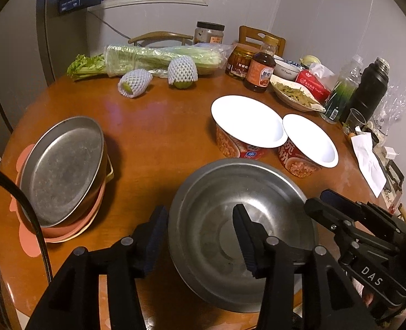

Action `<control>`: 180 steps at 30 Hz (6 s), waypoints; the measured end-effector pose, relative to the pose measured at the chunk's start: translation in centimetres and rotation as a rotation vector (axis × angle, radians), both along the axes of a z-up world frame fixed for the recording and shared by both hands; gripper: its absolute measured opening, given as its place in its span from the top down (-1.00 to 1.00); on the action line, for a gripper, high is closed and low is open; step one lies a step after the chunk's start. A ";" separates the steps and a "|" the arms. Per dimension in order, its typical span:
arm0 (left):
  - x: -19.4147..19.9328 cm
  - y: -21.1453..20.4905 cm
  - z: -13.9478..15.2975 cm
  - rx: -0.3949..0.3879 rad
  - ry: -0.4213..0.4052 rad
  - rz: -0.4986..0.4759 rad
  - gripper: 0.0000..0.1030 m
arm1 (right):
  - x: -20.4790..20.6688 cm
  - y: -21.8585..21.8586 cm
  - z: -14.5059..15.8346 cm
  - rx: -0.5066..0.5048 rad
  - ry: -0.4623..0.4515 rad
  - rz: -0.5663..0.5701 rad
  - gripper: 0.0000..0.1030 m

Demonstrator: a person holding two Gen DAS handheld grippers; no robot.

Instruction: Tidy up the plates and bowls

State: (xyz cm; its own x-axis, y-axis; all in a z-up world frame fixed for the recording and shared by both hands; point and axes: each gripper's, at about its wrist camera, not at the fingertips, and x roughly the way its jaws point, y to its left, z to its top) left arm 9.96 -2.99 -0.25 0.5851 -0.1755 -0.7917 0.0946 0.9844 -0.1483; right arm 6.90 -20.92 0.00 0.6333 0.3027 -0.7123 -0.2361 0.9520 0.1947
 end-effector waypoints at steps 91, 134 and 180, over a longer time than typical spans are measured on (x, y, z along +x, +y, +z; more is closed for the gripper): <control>2.7 -7.5 4.8 -0.161 -0.021 -0.108 0.35 | 3.0 -4.9 5.0 0.021 -0.140 0.012 0.52; -3.1 -0.5 0.2 -0.131 0.055 -0.085 0.35 | -2.5 3.2 0.5 -0.024 -0.013 0.078 0.52; -2.9 -0.3 -0.1 -0.113 0.073 -0.070 0.35 | -2.2 4.1 0.4 -0.124 -0.011 0.069 0.32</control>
State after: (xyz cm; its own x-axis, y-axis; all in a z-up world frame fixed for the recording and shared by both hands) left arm 7.10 -3.33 -0.38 0.5101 -0.3041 -0.8045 0.1473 0.9525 -0.2667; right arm 4.71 -16.79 0.38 0.6218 0.2559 -0.7402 -0.3029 0.9501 0.0741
